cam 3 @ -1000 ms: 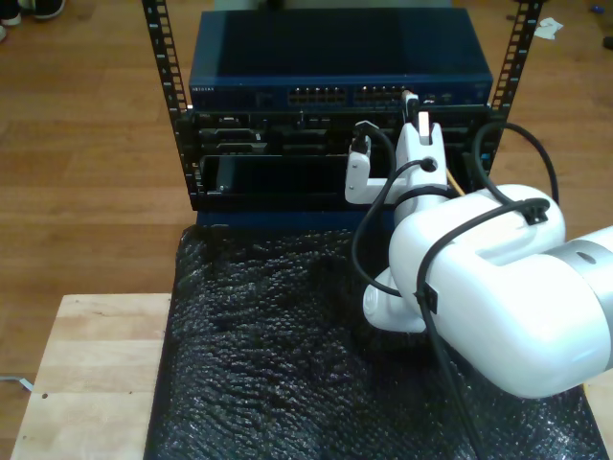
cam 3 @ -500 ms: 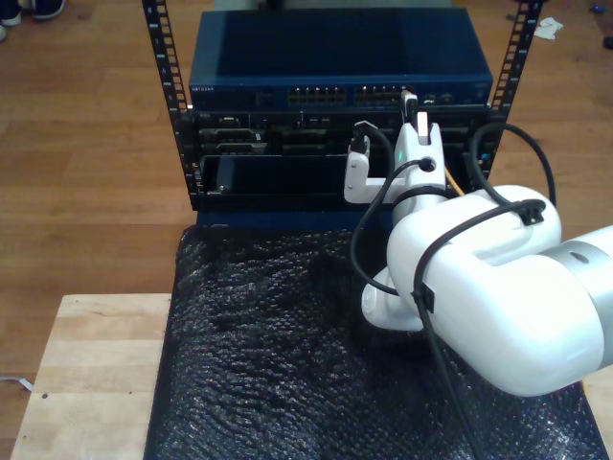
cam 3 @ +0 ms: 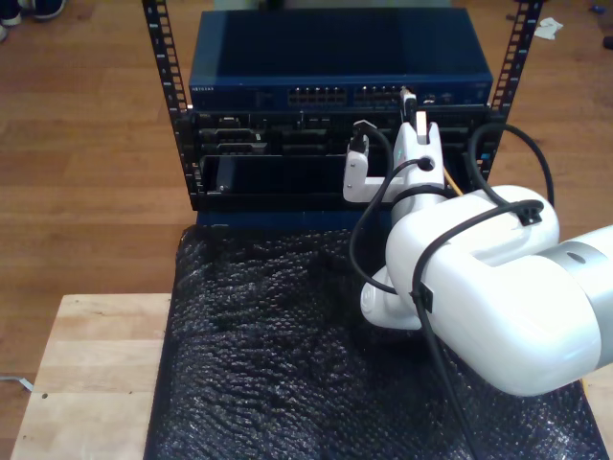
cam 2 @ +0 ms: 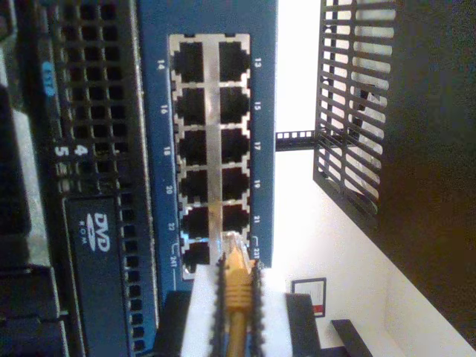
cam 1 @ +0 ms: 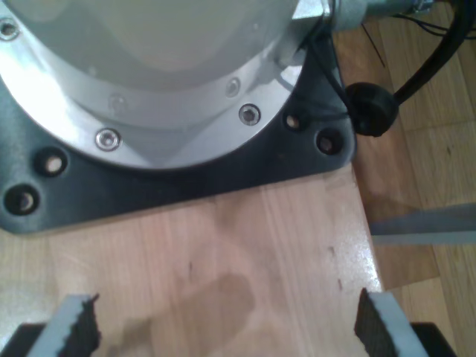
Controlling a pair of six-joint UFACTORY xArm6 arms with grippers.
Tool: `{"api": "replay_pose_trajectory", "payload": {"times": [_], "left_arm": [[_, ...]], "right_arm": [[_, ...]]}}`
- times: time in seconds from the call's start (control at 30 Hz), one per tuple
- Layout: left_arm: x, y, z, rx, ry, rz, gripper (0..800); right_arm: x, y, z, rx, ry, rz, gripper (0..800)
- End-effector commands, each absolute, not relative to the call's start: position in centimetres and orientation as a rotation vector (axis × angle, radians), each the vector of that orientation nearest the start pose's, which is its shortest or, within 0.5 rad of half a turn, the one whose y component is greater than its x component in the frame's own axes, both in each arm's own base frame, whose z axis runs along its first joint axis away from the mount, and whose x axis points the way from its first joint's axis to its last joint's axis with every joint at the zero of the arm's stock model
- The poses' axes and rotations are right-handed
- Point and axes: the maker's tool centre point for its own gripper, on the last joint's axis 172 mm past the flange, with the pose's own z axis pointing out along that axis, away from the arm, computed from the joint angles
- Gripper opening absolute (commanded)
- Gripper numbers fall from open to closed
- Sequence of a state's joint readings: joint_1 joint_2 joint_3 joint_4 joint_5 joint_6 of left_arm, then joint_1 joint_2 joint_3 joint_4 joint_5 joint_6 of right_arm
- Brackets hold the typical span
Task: Grab the cable and plug it in
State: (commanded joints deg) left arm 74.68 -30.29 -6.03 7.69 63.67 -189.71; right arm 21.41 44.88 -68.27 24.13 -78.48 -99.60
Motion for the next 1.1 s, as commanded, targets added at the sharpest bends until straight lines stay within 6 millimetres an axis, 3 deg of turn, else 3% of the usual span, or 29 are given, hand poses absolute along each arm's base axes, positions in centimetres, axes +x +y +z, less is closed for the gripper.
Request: {"api": "replay_pose_trajectory", "payload": {"times": [1.1], "left_arm": [[0.32, 11.67, 3.68, -2.288, 2.761, -0.308, 800]], "right_arm": [[67.04, 13.5, 27.66, 1.09, 1.029, 1.258, 0]]}}
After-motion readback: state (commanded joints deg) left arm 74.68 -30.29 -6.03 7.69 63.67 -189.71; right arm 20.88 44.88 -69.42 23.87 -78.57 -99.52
